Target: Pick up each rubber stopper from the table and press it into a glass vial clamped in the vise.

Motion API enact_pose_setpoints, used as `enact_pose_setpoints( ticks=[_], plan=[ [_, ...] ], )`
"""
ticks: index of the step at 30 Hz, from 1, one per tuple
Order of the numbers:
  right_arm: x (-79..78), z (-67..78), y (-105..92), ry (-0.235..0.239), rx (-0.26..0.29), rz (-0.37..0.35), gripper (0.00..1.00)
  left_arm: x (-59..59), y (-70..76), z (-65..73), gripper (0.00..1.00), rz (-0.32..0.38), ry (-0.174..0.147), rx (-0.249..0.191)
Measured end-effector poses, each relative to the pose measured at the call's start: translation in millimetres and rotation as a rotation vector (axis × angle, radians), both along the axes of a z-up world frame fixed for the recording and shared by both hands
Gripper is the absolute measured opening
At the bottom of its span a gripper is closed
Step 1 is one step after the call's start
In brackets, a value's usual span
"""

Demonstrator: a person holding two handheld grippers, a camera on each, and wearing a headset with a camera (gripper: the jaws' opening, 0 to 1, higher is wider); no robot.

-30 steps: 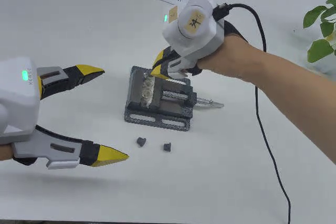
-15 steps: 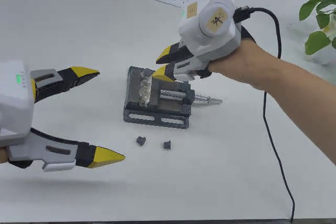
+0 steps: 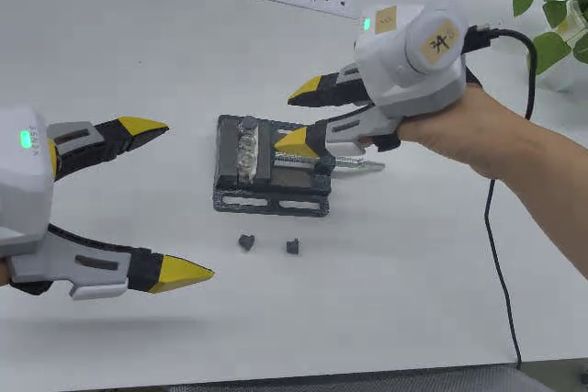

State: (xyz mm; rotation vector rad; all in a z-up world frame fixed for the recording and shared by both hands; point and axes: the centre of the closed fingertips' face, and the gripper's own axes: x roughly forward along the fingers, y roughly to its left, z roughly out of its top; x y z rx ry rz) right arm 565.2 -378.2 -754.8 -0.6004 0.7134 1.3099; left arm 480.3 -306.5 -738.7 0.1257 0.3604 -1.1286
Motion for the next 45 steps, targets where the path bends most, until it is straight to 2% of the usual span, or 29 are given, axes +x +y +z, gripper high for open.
enact_pose_setpoints(
  ticks=[7, 12, 22, 26, 28, 35, 39, 41, 43, 45],
  plan=[
    [-19.7, 6.7, -12.7, -0.001, 0.079, -0.062, 0.44, -0.5, -1.7, -0.8, 0.89, -0.029, -0.007, 0.037],
    [-33.7, 4.1, -26.1, 0.014, 0.117, -0.089, 0.52, -3.3, -3.3, -4.9, 0.88, -0.058, -0.012, 0.079],
    [-52.1, -1.2, -52.3, 0.006, 0.190, -0.135, 0.65, -6.4, -9.1, -12.3, 0.84, -0.121, -0.022, 0.164],
    [-62.3, -4.1, -62.9, 0.009, 0.207, -0.152, 0.67, -6.2, -11.2, -16.2, 0.79, -0.139, -0.015, 0.195],
    [-65.3, -9.7, -70.1, 0.006, 0.217, -0.162, 0.69, -7.4, -13.0, -20.2, 0.78, -0.163, -0.021, 0.226],
    [-83.4, -14.9, -85.7, 0.013, 0.227, -0.167, 0.77, -8.4, -23.7, -34.8, 0.66, -0.248, -0.041, 0.323],
    [-86.0, -18.9, -94.0, 0.015, 0.241, -0.189, 0.81, -6.7, -30.8, -41.2, 0.61, -0.283, -0.050, 0.355],
    [-88.4, -20.4, -96.6, 0.018, 0.246, -0.197, 0.81, -5.9, -31.7, -47.0, 0.58, -0.319, -0.082, 0.400],
    [-91.3, -20.5, -97.8, 0.014, 0.268, -0.208, 0.84, -7.9, -33.8, -54.2, 0.53, -0.346, -0.080, 0.430],
    [-95.1, -22.4, -99.2, 0.012, 0.265, -0.209, 0.86, -9.2, -35.7, -60.5, 0.50, -0.374, -0.094, 0.464]
  ],
)
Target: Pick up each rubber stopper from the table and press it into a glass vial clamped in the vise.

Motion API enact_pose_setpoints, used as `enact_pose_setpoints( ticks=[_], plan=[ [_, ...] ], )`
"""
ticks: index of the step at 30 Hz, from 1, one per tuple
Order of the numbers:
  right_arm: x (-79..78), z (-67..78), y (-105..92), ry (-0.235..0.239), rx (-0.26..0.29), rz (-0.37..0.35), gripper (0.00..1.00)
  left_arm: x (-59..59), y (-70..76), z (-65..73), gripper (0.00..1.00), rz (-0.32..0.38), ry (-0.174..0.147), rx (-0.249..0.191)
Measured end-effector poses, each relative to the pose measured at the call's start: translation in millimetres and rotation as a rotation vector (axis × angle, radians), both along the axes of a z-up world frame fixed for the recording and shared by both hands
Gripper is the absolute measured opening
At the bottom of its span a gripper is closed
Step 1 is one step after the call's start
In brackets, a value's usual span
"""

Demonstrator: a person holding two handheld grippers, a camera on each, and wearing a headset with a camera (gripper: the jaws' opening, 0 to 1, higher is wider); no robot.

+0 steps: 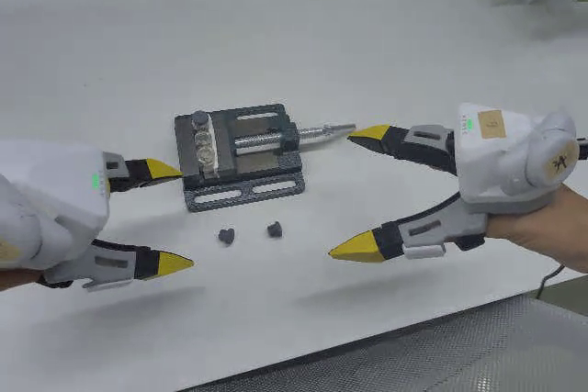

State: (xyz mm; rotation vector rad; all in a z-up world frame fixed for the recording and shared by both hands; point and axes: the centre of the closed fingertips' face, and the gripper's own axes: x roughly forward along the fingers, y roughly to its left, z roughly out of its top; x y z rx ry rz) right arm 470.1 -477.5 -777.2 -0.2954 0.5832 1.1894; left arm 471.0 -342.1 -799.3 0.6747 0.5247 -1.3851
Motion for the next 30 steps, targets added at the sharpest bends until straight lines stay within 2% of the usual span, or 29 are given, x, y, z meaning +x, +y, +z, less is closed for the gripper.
enact_pose_setpoints(
  ticks=[9, 12, 14, 16, 19, 22, 30],
  plan=[
    [-8.2, -2.9, -4.4, 0.006, -0.008, -0.008, 0.88, 1.1, -11.3, -21.7, 0.34, -0.063, -0.010, 0.063],
    [-7.6, -3.0, -6.0, 0.007, -0.004, -0.021, 0.88, 1.5, -13.6, -33.8, 0.27, -0.091, -0.008, 0.098],
    [-8.6, -3.2, -6.2, 0.008, -0.007, -0.023, 0.87, 2.0, -15.8, -39.3, 0.23, -0.114, -0.019, 0.106],
    [-9.1, -3.3, -6.4, 0.010, -0.009, -0.027, 0.87, 1.6, -17.5, -43.1, 0.19, -0.123, -0.014, 0.109],
    [-9.0, -3.5, -8.1, 0.013, -0.009, -0.038, 0.86, -0.7, -18.2, -51.8, 0.17, -0.161, -0.015, 0.132],
    [-9.2, -3.7, -9.6, 0.016, -0.010, -0.045, 0.85, -1.1, -20.1, -54.5, 0.15, -0.186, -0.026, 0.140],
    [-9.6, -4.3, -13.8, 0.020, -0.015, -0.058, 0.84, -0.6, -24.3, -59.4, 0.11, -0.209, -0.025, 0.144]
  ],
)
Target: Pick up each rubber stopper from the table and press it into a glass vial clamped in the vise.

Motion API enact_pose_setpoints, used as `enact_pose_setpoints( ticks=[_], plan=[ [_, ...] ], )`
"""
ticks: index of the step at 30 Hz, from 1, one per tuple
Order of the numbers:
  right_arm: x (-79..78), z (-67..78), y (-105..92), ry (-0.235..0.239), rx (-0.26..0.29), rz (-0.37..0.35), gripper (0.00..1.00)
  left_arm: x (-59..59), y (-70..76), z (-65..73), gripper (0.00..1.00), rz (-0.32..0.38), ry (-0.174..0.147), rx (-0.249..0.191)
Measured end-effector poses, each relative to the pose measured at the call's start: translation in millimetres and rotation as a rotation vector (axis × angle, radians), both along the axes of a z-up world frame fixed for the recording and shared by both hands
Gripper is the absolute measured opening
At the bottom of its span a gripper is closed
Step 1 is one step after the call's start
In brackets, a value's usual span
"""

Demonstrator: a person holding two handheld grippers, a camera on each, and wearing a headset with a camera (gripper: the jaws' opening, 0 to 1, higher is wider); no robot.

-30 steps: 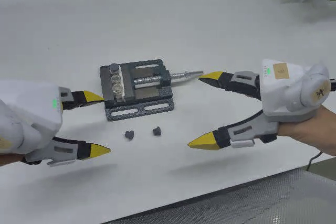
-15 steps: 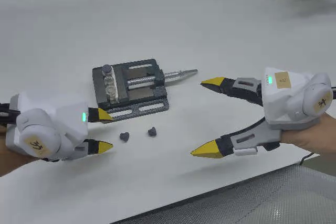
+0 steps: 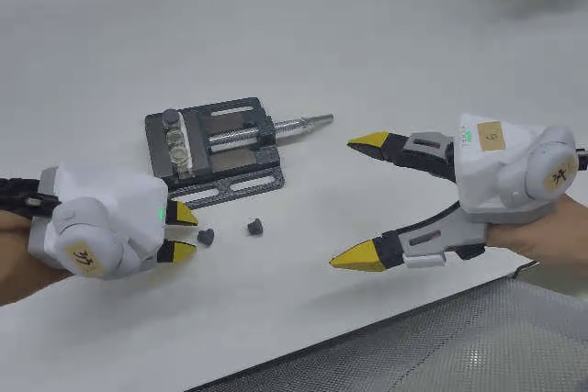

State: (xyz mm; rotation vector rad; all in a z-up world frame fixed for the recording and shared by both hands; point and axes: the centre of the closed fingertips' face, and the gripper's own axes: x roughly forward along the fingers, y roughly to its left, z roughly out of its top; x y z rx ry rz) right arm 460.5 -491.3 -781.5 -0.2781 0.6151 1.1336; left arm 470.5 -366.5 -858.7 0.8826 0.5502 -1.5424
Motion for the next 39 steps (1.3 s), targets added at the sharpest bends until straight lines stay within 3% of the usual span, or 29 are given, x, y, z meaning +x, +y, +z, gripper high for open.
enact_pose_setpoints(
  ticks=[17, 39],
  plan=[
    [3.0, -2.7, -8.0, 0.006, -0.004, -0.016, 0.83, -0.3, -6.6, -3.3, 0.06, -0.017, 0.013, 0.002],
    [4.3, -0.7, -4.5, 0.009, -0.004, -0.014, 0.82, 1.1, -7.2, -5.3, 0.04, 0.003, 0.024, -0.006]
  ],
)
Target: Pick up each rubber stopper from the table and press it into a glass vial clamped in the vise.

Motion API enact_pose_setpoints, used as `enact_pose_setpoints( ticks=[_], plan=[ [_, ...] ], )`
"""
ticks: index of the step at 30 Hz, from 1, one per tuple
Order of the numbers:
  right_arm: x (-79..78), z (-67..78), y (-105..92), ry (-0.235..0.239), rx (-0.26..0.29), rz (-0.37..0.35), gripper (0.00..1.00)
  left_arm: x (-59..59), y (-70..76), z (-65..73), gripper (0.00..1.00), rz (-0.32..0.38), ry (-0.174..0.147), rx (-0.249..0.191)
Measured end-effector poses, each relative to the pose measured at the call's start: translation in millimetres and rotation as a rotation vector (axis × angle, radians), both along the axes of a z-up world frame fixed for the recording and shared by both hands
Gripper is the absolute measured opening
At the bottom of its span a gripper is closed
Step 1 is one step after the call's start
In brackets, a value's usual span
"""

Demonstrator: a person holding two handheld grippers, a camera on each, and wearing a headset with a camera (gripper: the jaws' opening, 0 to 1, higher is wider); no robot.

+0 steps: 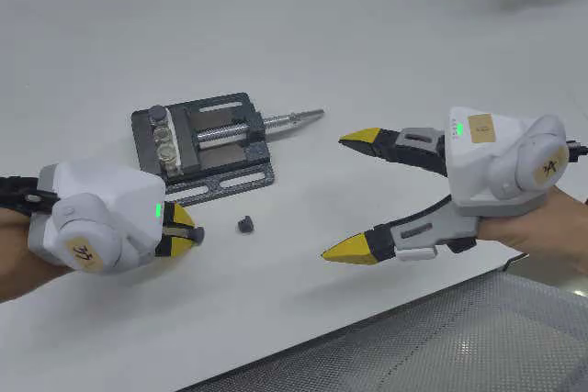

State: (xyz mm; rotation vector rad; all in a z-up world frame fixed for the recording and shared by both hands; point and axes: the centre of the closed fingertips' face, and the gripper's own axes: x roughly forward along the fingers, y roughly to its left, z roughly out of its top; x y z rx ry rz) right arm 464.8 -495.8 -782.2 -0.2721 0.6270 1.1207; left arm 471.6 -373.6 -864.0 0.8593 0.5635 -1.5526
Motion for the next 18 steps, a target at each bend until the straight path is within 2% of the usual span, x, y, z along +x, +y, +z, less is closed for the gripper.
enact_pose_setpoints(
  ticks=[4, 9, 12, 18],
  plan=[
    [1.4, -0.8, -0.6, -0.001, 0.002, -0.001, 0.82, 0.3, 0.4, -0.1, 0.04, 0.027, 0.013, -0.006],
    [2.8, -0.2, 0.8, -0.003, 0.006, 0.003, 0.82, -0.9, -1.9, 3.7, 0.04, 0.092, 0.060, -0.033],
    [4.9, 2.2, 3.8, -0.006, 0.009, 0.006, 0.81, -0.7, -3.9, 8.6, 0.04, 0.147, 0.101, -0.069],
    [9.7, 14.7, 20.4, -0.010, 0.022, 0.028, 0.78, 2.1, -10.9, 32.9, 0.04, 0.263, 0.165, -0.178]
  ],
)
